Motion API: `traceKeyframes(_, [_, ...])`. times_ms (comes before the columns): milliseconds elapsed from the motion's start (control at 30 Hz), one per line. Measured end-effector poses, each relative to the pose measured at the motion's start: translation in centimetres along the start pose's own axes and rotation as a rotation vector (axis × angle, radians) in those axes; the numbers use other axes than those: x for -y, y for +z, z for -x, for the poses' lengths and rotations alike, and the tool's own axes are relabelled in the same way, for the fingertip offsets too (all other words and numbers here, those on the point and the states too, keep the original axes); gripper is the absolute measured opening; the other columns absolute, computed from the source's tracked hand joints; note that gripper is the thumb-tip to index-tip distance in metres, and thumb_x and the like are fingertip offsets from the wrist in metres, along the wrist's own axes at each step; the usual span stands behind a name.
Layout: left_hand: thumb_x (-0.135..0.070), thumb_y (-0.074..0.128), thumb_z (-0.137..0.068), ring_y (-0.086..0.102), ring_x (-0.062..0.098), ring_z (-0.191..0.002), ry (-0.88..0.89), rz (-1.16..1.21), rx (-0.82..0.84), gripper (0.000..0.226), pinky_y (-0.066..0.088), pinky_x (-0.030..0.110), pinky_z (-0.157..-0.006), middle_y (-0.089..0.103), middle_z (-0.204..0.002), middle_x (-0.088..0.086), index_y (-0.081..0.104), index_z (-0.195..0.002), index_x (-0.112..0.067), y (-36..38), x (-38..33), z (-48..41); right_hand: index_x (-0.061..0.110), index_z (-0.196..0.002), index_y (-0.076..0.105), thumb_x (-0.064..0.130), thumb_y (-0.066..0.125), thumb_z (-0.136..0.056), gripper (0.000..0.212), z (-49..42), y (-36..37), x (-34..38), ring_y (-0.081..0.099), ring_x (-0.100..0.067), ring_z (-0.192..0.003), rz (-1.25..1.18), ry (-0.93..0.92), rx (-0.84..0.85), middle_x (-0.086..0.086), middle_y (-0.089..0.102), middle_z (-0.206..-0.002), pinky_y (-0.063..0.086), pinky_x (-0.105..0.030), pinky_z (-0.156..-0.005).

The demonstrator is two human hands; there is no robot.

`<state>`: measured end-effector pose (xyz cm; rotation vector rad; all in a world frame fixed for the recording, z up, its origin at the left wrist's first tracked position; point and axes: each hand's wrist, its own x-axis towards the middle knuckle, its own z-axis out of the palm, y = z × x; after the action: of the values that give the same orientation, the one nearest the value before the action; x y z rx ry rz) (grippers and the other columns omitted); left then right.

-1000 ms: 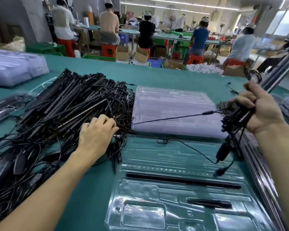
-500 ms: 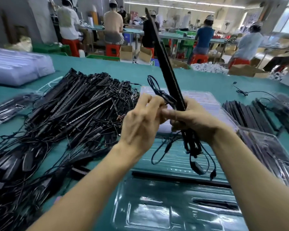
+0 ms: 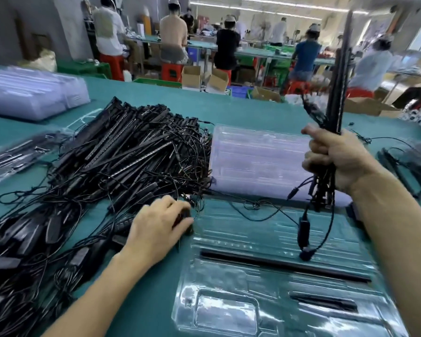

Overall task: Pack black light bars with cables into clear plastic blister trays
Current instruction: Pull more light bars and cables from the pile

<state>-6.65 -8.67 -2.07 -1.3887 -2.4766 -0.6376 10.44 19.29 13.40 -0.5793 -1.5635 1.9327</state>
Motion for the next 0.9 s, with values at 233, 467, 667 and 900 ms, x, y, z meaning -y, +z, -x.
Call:
traceKeyframes(233, [-0.045, 0.059, -0.091, 0.058, 0.027, -0.080, -0.164, -0.337, -0.114, 0.029, 0.046, 0.044, -0.067, 0.059, -0.091, 0.004, 0.066, -0.100, -0.018, 0.2, 4.5, -0.9, 0.022, -0.068, 0.042, 0.028, 0.080, -0.080, 0.040, -0.2, -3.4, 1.8, 0.031, -0.009, -0.031, 0.249, -0.223, -0.410, 0.010, 0.033, -0.040, 0.039, -0.020, -0.038])
traceKeyframes(467, [-0.033, 0.064, -0.092, 0.052, 0.031, -0.077, -0.155, -0.359, -0.209, 0.023, 0.039, 0.046, -0.067, 0.055, -0.083, 0.007, 0.056, -0.083, -0.014, -0.1, 7.0, -1.9, 0.012, -0.073, 0.055, 0.018, 0.084, -0.073, 0.030, 1.2, -7.4, 0.9, 0.038, -0.012, -0.029, 0.546, -0.068, -0.396, 0.002, 0.040, -0.039, 0.036, -0.019, -0.033])
traceKeyframes(667, [-0.045, 0.026, -0.105, 0.045, 0.025, -0.047, -0.208, -0.059, -0.445, 0.049, 0.030, 0.028, -0.048, 0.053, -0.062, 0.005, 0.044, -0.071, -0.015, -2.4, 4.9, -2.2, 0.014, -0.076, 0.054, 0.015, 0.077, -0.082, 0.024, 0.7, -5.7, -1.3, 0.038, -0.010, -0.034, 0.648, -0.112, -0.276, -0.004, 0.040, -0.058, 0.037, -0.021, -0.035])
traceKeyframes(900, [-0.037, 0.041, -0.105, 0.027, 0.014, -0.043, 0.035, -0.203, -0.584, 0.041, 0.010, 0.014, -0.048, 0.044, -0.053, -0.001, 0.033, -0.067, -0.024, -6.0, -2.0, -4.9, -0.005, -0.099, 0.063, 0.026, 0.062, -0.091, 0.031, 2.8, 3.4, -2.1, 0.038, -0.007, -0.039, 0.472, -0.131, 0.219, 0.002, 0.062, -0.053, 0.037, -0.021, -0.039])
